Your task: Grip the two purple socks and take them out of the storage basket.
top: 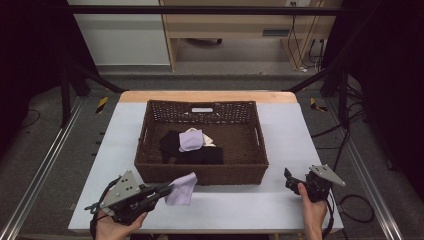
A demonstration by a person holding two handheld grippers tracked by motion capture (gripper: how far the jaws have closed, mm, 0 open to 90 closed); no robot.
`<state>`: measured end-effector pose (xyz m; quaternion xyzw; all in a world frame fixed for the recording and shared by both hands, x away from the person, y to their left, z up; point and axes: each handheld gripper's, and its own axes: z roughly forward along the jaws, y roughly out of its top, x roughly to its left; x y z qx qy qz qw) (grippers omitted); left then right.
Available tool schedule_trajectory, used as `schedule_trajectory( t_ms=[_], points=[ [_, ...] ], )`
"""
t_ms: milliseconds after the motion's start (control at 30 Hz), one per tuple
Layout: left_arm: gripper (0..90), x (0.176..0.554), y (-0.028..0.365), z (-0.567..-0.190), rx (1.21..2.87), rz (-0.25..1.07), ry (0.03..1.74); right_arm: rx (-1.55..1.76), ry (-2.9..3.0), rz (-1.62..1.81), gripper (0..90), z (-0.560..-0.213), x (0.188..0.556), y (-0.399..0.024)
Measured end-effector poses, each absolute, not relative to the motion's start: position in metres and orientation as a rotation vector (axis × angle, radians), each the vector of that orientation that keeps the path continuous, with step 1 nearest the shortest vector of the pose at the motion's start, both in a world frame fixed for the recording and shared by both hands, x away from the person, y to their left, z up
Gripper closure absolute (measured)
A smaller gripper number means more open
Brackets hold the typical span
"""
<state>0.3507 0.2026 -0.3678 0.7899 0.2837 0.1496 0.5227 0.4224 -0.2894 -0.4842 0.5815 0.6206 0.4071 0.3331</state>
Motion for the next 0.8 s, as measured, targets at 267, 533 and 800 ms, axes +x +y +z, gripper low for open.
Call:
schedule_trajectory(
  t_ms=[267,533,800],
  points=[
    [86.4,0.362,0.191,-0.398,1.99,0.314,0.723,1.515,1.618,1.073,4.2,-0.484,0.422,-0.29],
    [86.3,0.376,0.183,-0.431,2.087,0.266,0.774,1.516,1.618,1.078,4.2,-0.484,0.422,-0.291],
    [76.5,0.383,0.181,-0.446,2.103,0.269,0.808,1.513,1.62,1.095,3.0,-0.484,0.421,-0.292]
  ],
)
